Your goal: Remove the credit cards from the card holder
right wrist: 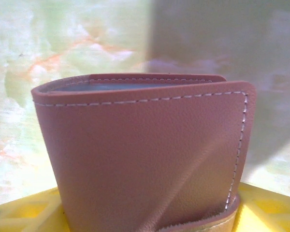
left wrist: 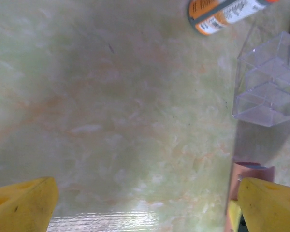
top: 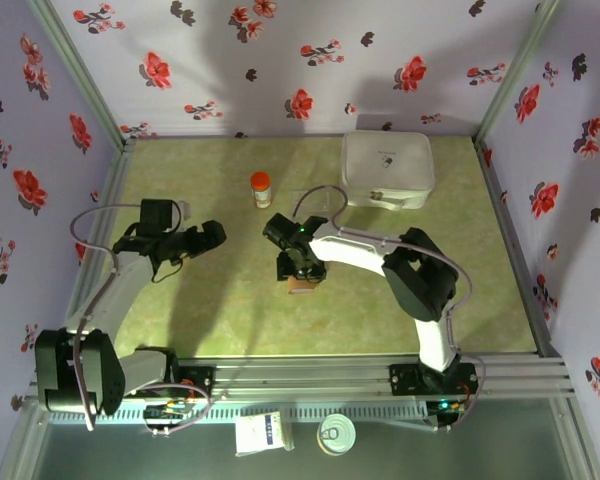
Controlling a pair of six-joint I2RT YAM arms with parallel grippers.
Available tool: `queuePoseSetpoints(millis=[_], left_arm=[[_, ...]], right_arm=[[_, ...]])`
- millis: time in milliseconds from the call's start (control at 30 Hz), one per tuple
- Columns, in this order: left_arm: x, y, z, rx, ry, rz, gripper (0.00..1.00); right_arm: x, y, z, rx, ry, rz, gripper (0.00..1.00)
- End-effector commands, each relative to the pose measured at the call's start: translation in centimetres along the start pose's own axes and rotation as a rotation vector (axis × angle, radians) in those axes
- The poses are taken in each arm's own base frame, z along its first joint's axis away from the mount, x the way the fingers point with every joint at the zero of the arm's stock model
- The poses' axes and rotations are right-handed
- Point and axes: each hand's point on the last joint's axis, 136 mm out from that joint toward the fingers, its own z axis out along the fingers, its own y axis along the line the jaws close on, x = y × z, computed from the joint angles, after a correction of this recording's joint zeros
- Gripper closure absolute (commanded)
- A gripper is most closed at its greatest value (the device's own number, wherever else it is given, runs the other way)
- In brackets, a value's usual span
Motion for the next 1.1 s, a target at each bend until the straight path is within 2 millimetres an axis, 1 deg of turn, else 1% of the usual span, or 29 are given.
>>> queuePoseSetpoints(millis=[0,67,133,167,267,333,367,467,500,600,667,767,900,933,1067], left_arm=[[1.1,-2.4,2.0,0.128,0.040,-0.067,0.07],[2.2,-3.1,3.1,0.138,0.082,-0.066,0.07],[3.0,-3.9,3.9,0.142,0.117,-0.053,0.08],[3.3,-4.3,4.2,0.148,0.129,-0.046,0.09],[4.2,-5.3,5.1,0.163,0.158,-0.058,0.11],[4.6,-6.2,5.5,0.197,0.168,-0.076,0.17],[4.9,-6.8,5.7,0.211,0.172,-0.078,0.23],[5.8,-7.8,6.4,0.238,0.178,-0.094,0.41],[6.1,-8.0,6.7,0.246,0.176,-0.104,0.47],[6.8,-8.2,7.5,0.234,0.178,-0.124,0.61],[7.3,-8.4,7.6,0.231,0.182,-0.123,0.68],[7.8,-8.2,7.7,0.219,0.178,-0.134,0.79],[8.0,-8.0,7.9,0.213,0.176,-0.143,0.90],[8.1,-8.0,8.0,0.214,0.178,-0.142,0.92],[8.3,-8.3,8.0,0.216,0.189,-0.132,0.94]], right_arm=[[0.4,0.6,0.6,0.004,0.027,-0.014,0.26],[0.4,0.7,0.4,-0.003,0.029,-0.013,0.15],[0.4,0.6,-0.7,-0.010,0.016,-0.018,0.11],[0.4,0.5,-1.5,-0.017,0.009,-0.020,0.11],[0.6,-0.1,-3.5,-0.034,-0.017,-0.024,0.15],[0.6,-0.8,-4.2,-0.023,-0.020,-0.034,0.20],[0.7,-1.3,-4.4,-0.008,-0.017,-0.049,0.23],[1.0,-1.8,-4.1,0.019,-0.001,-0.101,0.38],[1.1,-1.6,-3.8,0.013,0.009,-0.117,0.45],[1.1,-1.1,-3.1,0.021,0.042,-0.157,0.60],[1.0,-1.0,-2.9,0.029,0.044,-0.168,0.62],[0.6,-0.9,-2.5,0.042,0.043,-0.173,0.62],[0.2,-0.7,-1.8,0.058,0.051,-0.190,0.62],[0.3,-0.7,-1.6,0.066,0.055,-0.191,0.62],[0.2,-1.0,-0.7,0.084,0.069,-0.192,0.63]])
